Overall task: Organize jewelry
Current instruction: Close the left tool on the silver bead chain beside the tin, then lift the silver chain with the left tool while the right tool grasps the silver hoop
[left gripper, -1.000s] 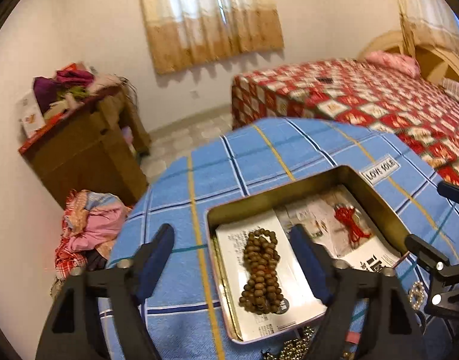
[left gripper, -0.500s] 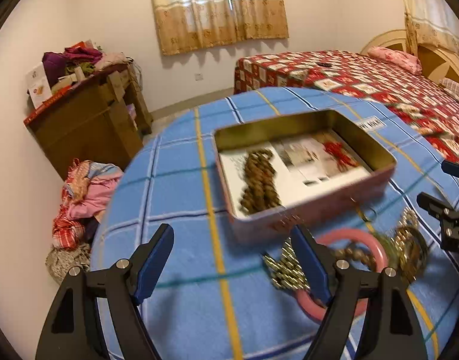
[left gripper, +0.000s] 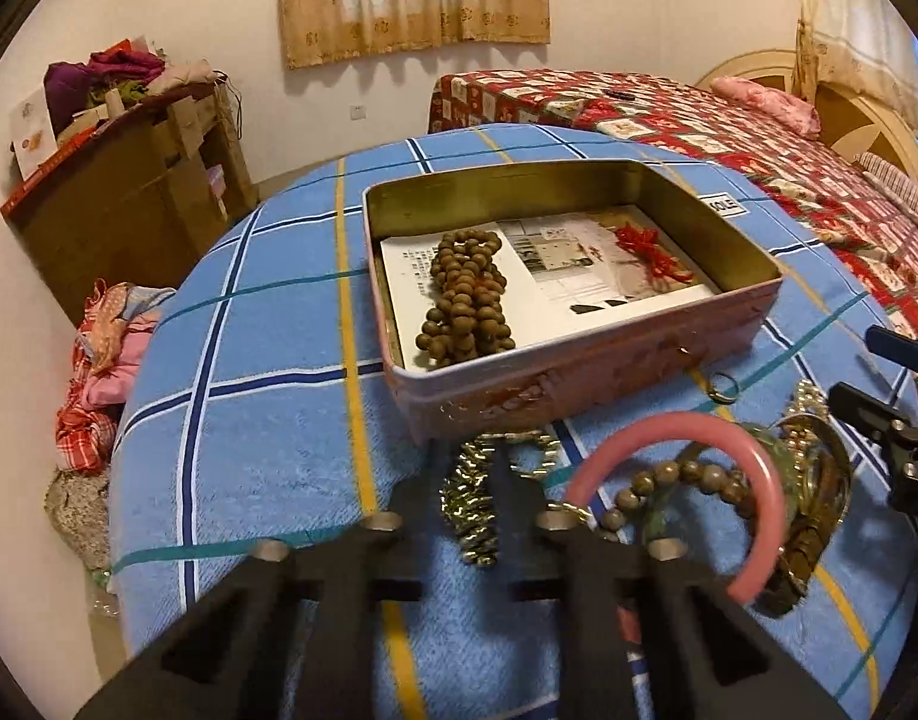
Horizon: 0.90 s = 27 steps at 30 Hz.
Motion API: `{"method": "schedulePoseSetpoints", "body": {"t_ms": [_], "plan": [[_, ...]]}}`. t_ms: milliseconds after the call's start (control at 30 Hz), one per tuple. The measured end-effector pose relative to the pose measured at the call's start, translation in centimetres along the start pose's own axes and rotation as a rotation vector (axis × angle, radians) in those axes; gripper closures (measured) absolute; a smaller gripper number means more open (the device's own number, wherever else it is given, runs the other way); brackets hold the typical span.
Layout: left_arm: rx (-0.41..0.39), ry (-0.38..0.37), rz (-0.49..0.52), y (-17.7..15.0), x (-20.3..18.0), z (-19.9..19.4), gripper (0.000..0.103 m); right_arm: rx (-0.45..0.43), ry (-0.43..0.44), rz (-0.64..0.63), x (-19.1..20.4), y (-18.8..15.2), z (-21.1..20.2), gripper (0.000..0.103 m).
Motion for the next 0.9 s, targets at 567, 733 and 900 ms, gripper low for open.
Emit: {"method": "schedulePoseSetpoints", "body": {"t_ms": [567, 733, 900], "plan": [[-0.023, -0.008, -0.053, -0.6, 2.1, -2.5, 0.099, 0.024, 0.151, -0.041, 5.1, -0.4, 0.3, 0.057], [-0.033, -0.017, -0.056, -0.4, 2.1, -2.8, 0.099, 0.039, 0.184, -0.078, 6.1, -0.5, 0.2, 0.076], [-0.049, -0.012, -0.062, 0.1, 2.5, -3.5, 0.099, 0.03, 0.223, -0.104, 7.2, -0.7, -0.2, 0.094]]}}
Point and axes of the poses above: each gripper's, at about its wrist camera, not at the fingertips, and z roughly the way its jaws point, x to its left, y to its top, the point moved 10 cm from there along z, roughly the way its jaws point, and after that the axes turned 7 degrees about y, right-handed, at the moved point
